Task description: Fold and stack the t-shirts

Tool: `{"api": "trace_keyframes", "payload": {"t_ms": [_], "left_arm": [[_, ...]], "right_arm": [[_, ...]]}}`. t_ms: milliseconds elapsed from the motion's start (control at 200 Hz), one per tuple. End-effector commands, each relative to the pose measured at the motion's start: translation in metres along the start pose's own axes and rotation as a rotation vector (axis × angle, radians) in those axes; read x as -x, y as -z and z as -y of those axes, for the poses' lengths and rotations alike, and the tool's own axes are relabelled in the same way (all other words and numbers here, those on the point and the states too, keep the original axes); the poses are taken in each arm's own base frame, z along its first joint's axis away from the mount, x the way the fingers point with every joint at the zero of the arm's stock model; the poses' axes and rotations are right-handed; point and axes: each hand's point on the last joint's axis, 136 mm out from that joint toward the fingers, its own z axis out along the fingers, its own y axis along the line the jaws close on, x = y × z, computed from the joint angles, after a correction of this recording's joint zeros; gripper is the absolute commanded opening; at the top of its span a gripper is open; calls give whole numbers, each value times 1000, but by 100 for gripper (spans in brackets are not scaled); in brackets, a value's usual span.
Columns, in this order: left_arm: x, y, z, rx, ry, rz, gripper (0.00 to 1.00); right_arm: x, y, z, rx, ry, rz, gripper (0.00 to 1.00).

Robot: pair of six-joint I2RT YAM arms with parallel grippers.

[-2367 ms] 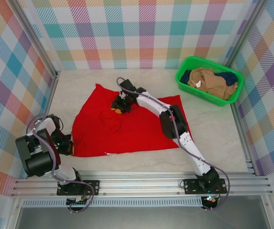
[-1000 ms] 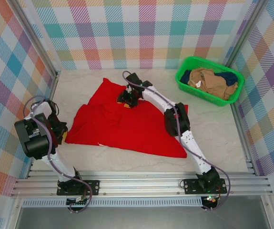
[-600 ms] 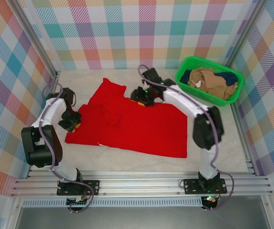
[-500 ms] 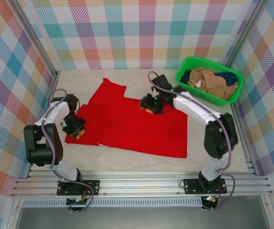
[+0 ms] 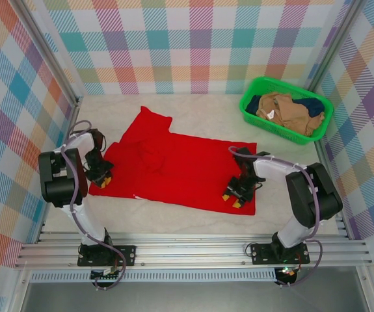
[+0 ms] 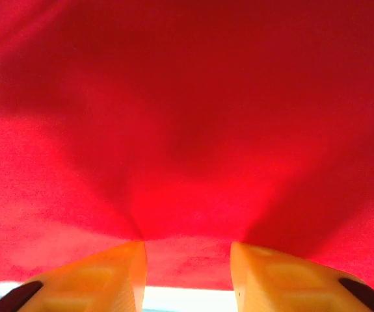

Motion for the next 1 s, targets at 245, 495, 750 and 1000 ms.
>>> {"api": "trace_keyframes", "payload": {"t_ms": [245,495,750,1000], "left_arm": [[43,-11,-12,117,-139,82,15],[1,14,-24,72,-76,71,22],[-33,83,49,-149,-122,214,31],[-75,83,167,-200,-363,184,35]], "right_arm": [[19,1,63,-204,-37,-23,39],[31,21,48,-192,77,46,41],[29,64,4,-110,233,167,50],[32,66,-16,-51,277,186,49]]}}
